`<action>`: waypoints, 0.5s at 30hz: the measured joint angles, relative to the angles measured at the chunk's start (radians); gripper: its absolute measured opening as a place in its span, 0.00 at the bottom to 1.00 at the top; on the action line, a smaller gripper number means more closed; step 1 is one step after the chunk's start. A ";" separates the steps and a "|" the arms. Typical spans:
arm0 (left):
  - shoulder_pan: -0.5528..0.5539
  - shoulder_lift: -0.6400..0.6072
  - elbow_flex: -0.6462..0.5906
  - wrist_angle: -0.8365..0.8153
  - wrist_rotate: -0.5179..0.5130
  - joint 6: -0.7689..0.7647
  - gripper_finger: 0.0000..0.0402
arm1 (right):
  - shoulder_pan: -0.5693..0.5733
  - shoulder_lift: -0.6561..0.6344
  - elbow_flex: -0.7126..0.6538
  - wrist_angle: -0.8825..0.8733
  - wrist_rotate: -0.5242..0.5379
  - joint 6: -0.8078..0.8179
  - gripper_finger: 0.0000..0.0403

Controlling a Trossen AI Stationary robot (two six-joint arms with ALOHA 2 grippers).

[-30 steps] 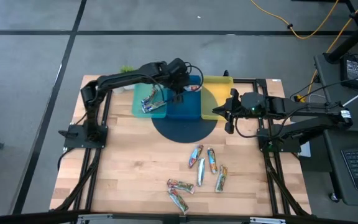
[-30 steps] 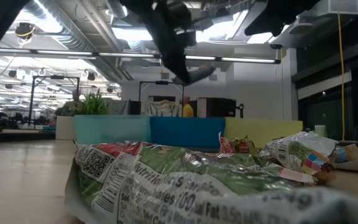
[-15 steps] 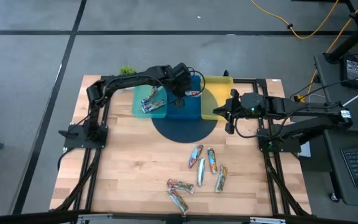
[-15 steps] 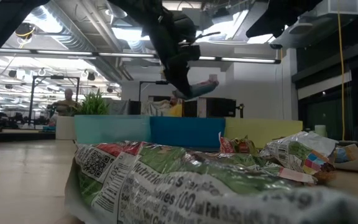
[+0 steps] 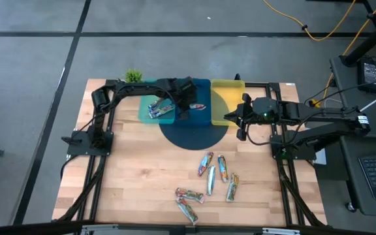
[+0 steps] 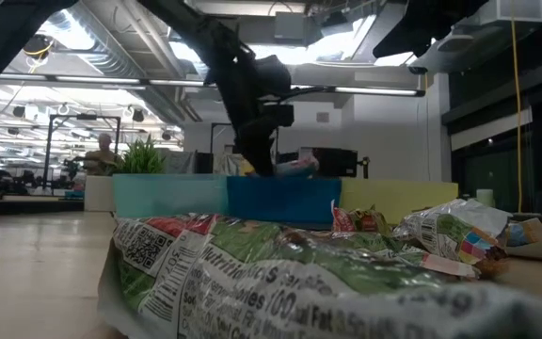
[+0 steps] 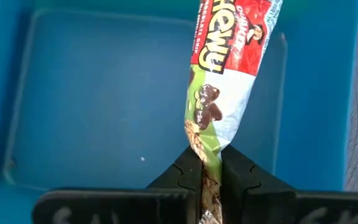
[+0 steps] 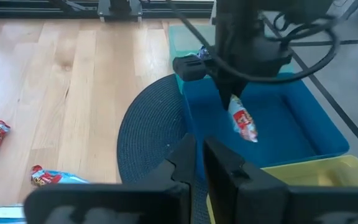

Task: Pick and place Granola Bars by type
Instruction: Put the top left red granola bar into the blue bin

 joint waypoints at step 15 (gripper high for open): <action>-0.028 0.012 -0.103 0.070 0.002 0.003 0.05 | 0.000 0.000 0.000 0.000 0.001 -0.019 0.08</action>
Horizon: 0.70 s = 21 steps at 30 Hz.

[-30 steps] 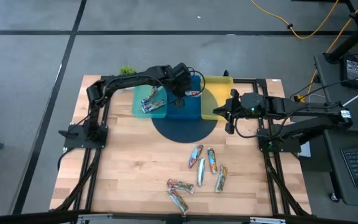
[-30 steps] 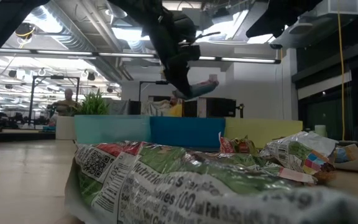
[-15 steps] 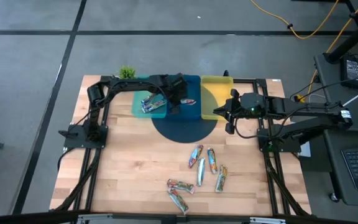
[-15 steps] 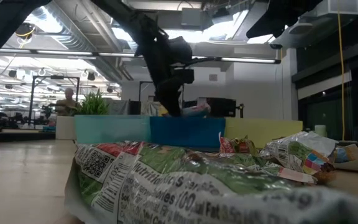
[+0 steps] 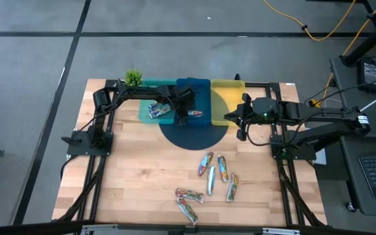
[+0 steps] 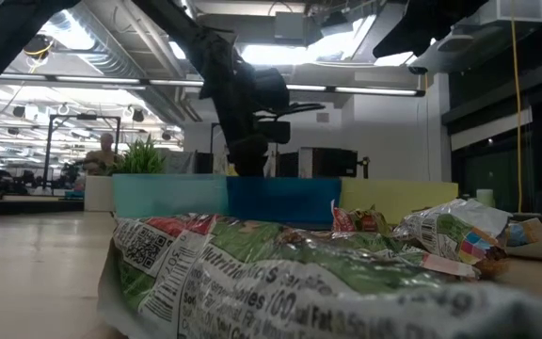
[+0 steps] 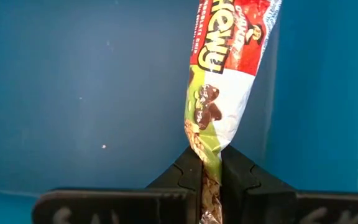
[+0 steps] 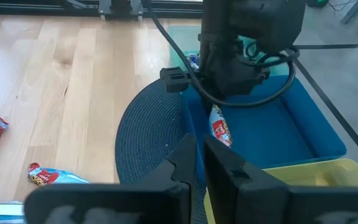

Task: Pick and place Granola Bars by type
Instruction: Put the top left red granola bar into the blue bin

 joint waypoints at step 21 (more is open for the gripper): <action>0.000 0.009 -0.001 0.006 -0.008 0.057 0.05 | 0.000 0.000 0.000 0.001 0.000 0.000 0.08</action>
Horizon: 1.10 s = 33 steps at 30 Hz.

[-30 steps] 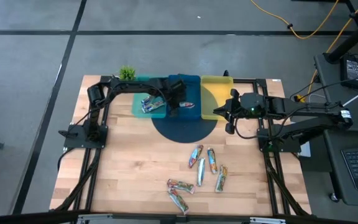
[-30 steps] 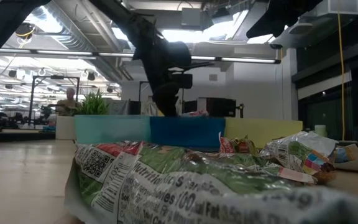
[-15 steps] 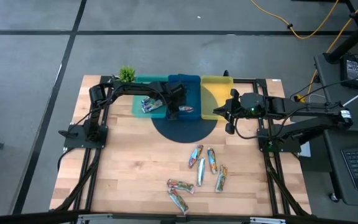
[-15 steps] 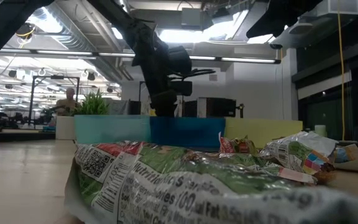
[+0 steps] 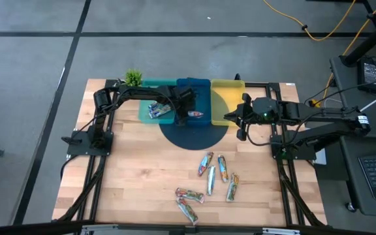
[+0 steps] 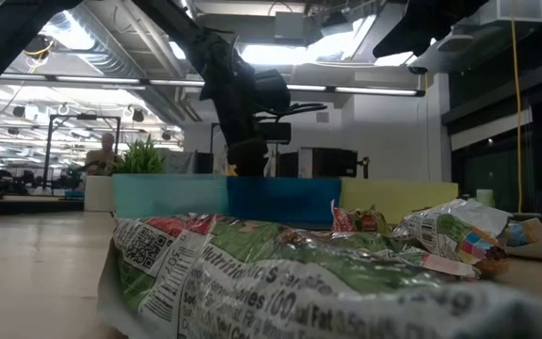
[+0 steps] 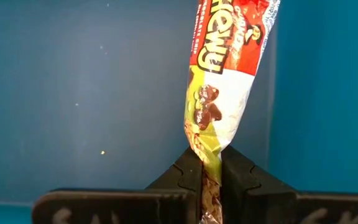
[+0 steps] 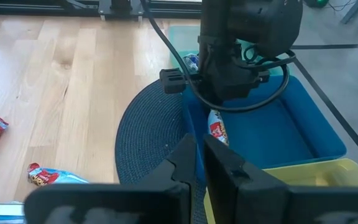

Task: Pick and place Granola Bars by type
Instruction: Put the top left red granola bar into the blue bin, then put the middle red granola bar into the blue bin

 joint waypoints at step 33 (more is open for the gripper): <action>-0.002 -0.039 0.107 -0.096 -0.033 0.012 0.21 | 0.000 0.000 0.000 0.001 -0.001 0.004 0.08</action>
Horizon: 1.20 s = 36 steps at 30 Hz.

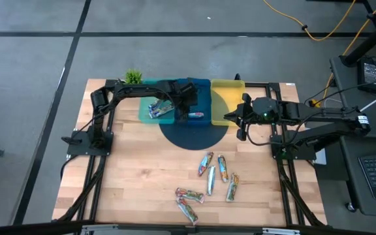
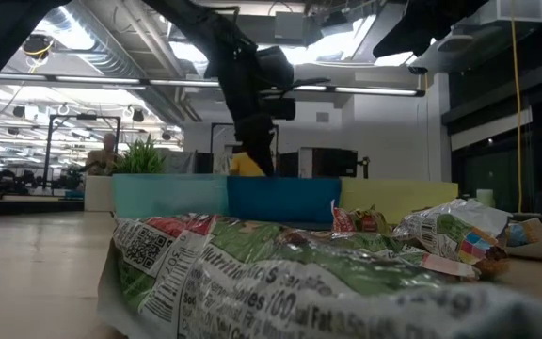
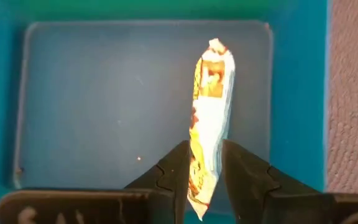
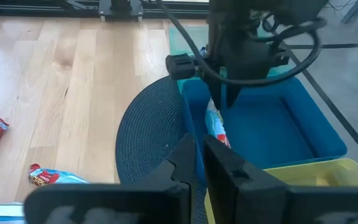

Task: Pick and place Granola Bars by type
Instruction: Put the middle red granola bar into the blue bin

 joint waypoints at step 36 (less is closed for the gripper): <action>-0.326 -0.384 0.016 -0.224 -0.004 0.056 0.20 | 0.000 0.000 0.000 0.000 0.000 0.027 0.08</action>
